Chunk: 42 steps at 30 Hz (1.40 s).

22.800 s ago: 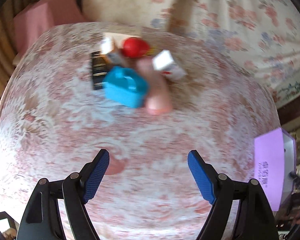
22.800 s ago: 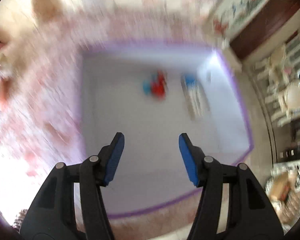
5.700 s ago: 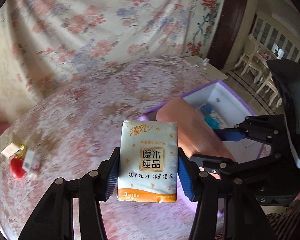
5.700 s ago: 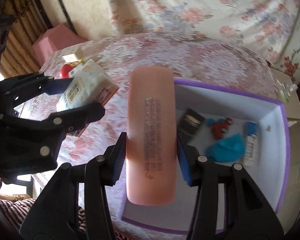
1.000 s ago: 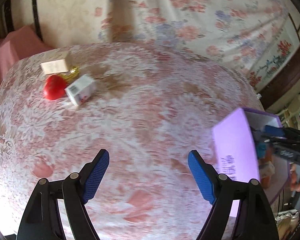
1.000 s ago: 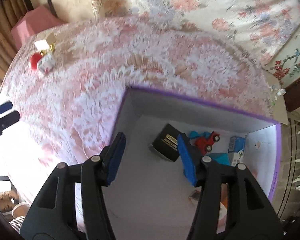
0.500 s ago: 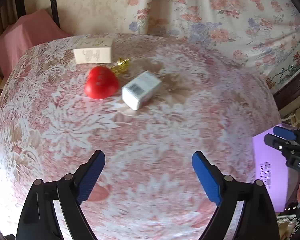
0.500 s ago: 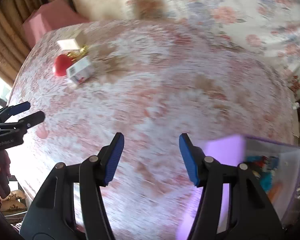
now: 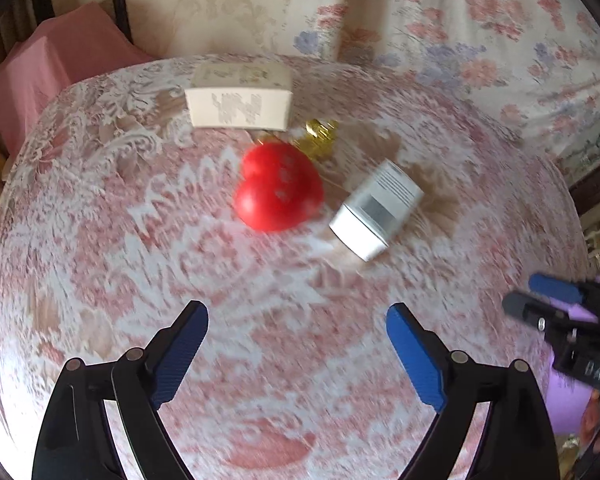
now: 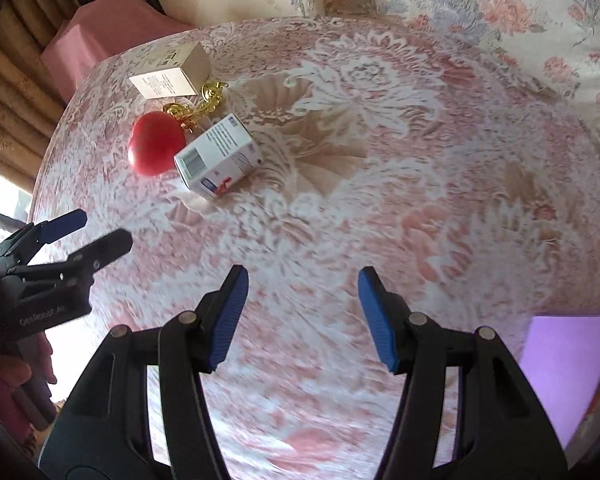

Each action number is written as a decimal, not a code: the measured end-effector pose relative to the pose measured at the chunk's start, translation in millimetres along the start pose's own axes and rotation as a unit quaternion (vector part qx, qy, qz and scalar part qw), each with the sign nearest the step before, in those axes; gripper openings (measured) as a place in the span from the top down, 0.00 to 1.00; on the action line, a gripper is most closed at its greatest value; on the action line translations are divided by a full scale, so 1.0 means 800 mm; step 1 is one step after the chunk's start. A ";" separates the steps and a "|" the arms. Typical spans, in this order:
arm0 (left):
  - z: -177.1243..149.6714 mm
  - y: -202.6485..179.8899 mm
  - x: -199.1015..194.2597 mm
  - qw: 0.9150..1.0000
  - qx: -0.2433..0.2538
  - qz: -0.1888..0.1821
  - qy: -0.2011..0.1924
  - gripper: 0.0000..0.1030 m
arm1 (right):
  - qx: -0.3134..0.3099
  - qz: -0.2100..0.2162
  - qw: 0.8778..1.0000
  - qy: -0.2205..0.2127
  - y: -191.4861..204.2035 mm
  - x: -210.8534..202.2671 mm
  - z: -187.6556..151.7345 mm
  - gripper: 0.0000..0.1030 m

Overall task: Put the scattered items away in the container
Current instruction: 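Grasp the red heart toy with left gripper while right grasps the white medicine box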

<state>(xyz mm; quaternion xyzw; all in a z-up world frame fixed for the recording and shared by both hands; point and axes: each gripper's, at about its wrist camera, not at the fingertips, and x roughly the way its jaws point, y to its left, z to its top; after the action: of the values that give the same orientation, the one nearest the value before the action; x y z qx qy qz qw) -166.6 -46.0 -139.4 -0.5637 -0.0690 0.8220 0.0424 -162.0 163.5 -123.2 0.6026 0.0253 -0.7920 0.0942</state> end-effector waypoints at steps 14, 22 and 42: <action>0.077 0.024 0.052 0.998 -0.055 0.012 -0.006 0.11 | 0.037 0.014 0.999 0.005 0.022 0.032 0.035 0.41; 0.095 0.010 0.088 0.999 -0.027 0.022 0.008 0.11 | 0.053 0.029 0.998 0.004 0.032 0.040 0.041 0.41; 0.095 0.057 0.110 0.998 -0.004 0.061 0.015 0.11 | 0.141 0.079 0.987 0.014 0.048 0.074 0.084 0.41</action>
<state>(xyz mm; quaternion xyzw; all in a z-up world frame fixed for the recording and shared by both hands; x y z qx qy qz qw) -268.4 -83.1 -200.7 -0.5795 -0.0371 0.8141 -0.0087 -233.8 108.7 -158.7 0.6207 -0.1327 -0.7695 0.0703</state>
